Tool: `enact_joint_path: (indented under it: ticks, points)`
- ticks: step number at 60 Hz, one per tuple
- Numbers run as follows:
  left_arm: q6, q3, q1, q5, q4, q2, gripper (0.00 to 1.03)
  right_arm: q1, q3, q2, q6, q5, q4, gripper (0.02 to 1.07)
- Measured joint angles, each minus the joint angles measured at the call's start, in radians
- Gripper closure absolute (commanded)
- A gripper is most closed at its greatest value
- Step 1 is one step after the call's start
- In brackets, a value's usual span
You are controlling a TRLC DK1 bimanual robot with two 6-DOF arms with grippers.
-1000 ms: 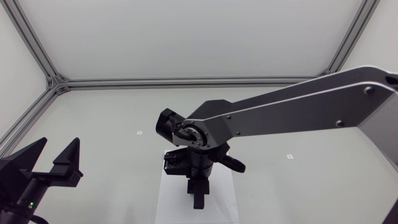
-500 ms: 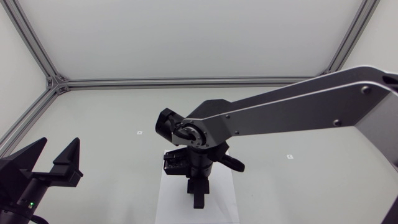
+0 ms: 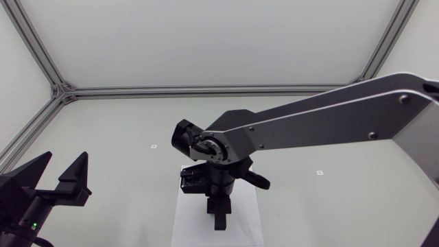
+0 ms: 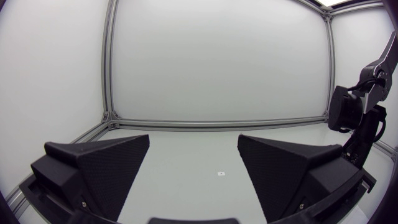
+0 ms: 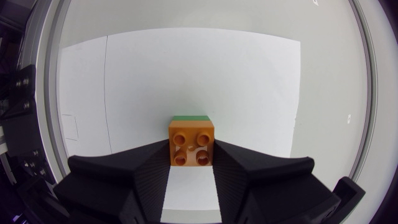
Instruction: Pick up the orange 2x2 brick with the right arm and stack it on top of the green 2x2 brick in the center
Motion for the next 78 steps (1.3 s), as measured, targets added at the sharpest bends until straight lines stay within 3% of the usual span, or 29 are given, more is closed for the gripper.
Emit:
enact_joint_path:
  ticks: [56,78]
  points:
    - [0.000,0.000,0.000,0.000,0.000,0.000,0.04,0.000,-0.010,-0.012,0.000,0.001,0.006,0.80]
    - [0.000,0.000,0.000,0.000,0.000,0.000,0.04,0.000,-0.010,-0.012,0.000,0.004,0.006,0.70]
